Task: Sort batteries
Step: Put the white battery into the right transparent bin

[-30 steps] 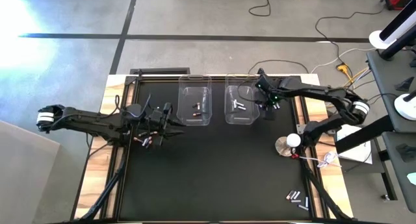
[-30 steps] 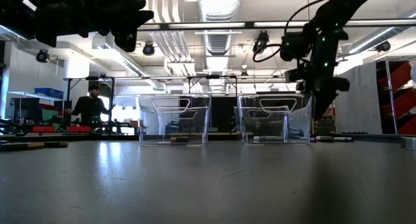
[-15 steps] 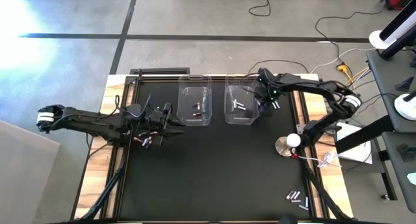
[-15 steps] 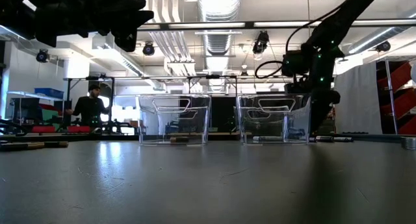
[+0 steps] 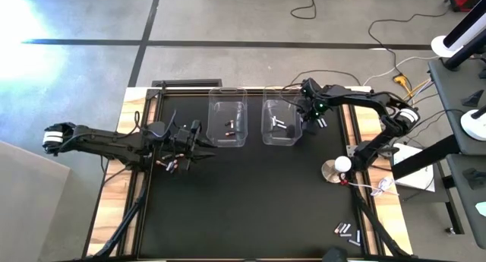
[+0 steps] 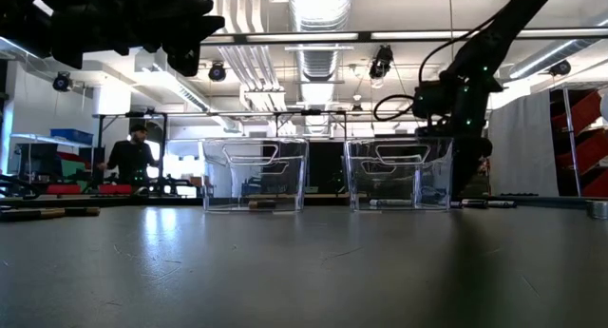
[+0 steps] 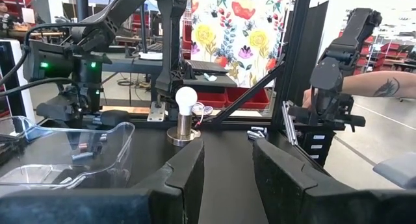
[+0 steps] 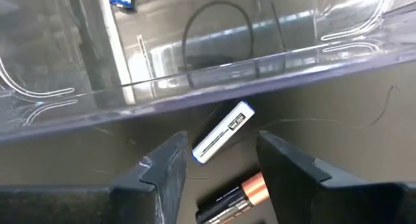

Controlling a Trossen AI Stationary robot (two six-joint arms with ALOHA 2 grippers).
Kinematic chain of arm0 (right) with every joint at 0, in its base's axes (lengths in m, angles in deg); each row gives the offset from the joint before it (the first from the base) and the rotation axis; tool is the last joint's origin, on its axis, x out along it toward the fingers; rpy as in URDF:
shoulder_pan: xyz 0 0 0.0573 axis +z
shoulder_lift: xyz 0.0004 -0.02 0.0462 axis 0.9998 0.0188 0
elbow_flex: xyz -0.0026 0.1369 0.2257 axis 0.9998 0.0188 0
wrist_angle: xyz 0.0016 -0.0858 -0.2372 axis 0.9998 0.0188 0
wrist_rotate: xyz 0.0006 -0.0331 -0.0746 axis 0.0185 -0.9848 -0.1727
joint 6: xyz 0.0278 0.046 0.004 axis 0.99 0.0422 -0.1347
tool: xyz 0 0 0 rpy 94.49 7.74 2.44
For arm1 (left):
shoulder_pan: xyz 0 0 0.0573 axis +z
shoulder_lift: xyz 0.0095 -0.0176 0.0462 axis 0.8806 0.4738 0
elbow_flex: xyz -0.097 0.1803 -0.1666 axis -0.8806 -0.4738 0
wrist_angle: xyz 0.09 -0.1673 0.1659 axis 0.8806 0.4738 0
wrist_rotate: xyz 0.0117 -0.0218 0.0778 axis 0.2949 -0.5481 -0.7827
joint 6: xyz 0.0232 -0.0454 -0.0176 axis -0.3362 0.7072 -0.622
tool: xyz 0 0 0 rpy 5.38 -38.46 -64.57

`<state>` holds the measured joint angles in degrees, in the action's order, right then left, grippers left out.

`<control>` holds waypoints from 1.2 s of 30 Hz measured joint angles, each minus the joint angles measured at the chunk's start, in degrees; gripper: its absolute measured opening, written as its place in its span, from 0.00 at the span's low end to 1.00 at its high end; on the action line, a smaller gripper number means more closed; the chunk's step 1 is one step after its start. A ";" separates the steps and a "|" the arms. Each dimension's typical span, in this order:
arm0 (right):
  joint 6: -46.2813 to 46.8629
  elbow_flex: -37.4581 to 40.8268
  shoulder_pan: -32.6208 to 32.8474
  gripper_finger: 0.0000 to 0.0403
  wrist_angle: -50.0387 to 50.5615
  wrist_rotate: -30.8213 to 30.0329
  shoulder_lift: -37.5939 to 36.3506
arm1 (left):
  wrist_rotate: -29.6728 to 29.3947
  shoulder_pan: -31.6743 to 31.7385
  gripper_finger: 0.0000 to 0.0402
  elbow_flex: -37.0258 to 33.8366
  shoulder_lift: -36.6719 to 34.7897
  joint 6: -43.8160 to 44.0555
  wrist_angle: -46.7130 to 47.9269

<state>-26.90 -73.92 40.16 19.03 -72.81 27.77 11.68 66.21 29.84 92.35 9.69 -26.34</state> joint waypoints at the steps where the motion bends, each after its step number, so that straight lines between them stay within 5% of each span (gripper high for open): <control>1: -0.02 0.23 -0.10 0.44 -0.01 0.12 0.00 | 0.00 0.00 0.28 0.00 0.00 0.00 0.00; 13: -1.22 4.32 -1.28 0.45 -5.26 1.26 -0.04 | 0.00 0.00 0.28 0.00 0.00 0.02 0.07; 36: -0.46 6.13 -3.53 0.32 -7.80 1.67 -0.22 | 0.00 -0.02 0.28 0.00 0.00 0.47 0.04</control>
<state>-27.36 -67.78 36.63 11.22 -71.14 27.55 11.68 66.19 29.84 92.35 10.16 -26.30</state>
